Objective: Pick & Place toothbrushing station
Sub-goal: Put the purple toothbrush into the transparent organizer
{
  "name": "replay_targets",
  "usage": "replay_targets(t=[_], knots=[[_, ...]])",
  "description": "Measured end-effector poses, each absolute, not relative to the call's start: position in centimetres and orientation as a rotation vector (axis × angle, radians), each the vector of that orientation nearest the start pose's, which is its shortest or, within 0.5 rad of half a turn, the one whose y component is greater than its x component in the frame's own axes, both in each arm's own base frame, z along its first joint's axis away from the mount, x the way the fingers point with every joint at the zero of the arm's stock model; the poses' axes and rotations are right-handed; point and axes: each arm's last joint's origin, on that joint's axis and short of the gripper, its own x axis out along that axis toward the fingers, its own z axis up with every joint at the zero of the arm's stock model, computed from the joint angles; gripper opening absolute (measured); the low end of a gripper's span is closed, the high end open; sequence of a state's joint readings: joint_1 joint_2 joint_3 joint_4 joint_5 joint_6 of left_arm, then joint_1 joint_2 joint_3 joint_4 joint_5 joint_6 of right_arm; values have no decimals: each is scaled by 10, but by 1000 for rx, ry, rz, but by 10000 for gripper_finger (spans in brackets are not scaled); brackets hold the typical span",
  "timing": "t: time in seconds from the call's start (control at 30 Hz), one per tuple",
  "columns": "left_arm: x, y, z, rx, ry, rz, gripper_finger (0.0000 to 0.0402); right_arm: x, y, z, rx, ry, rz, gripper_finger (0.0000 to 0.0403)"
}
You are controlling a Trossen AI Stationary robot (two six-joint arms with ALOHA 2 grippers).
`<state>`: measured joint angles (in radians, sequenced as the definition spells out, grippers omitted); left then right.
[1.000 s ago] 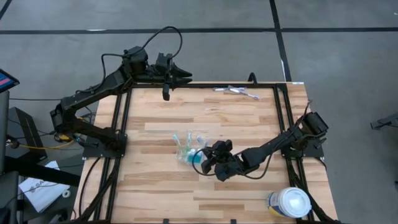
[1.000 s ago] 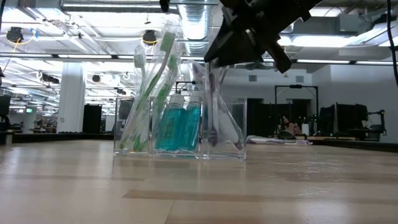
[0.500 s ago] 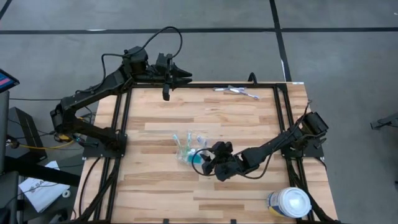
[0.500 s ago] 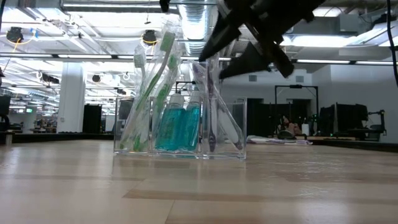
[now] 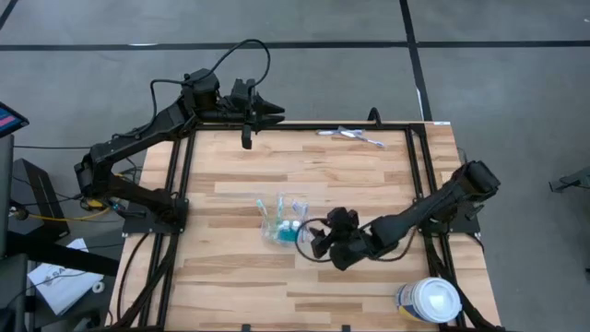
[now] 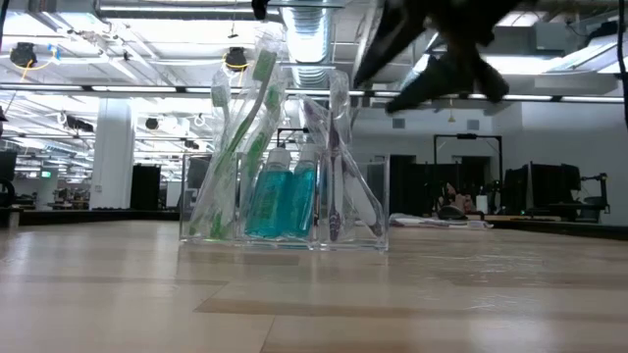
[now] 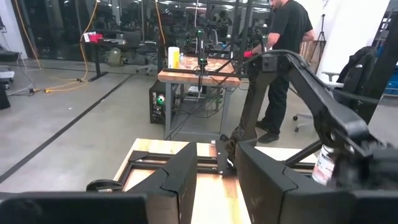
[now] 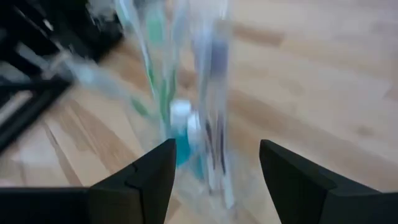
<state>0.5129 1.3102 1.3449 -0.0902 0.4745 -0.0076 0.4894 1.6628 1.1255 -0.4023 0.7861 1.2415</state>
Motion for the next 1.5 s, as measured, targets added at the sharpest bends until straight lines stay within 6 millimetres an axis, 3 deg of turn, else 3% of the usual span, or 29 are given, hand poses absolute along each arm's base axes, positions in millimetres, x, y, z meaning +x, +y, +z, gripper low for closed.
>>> replay_targets(t=[0.2, 0.43, 0.7, 0.83, 0.97, 1.2, 1.5], knots=[[257, 140, 416, -61, 83, 78, 106, 274, 112, 268, 549, 414, -742, 221], [270, 196, 354, -294, 338, 153, 106, 247, 53, 313, 546, 343, -841, 221], [310, 209, 302, -283, 443, 52, 106, 219, 8, 398, 518, 76, -840, 221], [330, 212, 287, -258, 476, 3, 106, 210, -4, 426, 455, 33, -851, 221], [344, 215, 288, -241, 468, -11, 106, 207, -15, 436, 389, 58, -852, 221], [362, 233, 281, -208, 590, 63, 106, 204, -41, 427, 357, 188, -852, 221], [383, 245, 257, -209, 684, 57, 106, 202, -66, 429, 308, 235, -736, 221]])
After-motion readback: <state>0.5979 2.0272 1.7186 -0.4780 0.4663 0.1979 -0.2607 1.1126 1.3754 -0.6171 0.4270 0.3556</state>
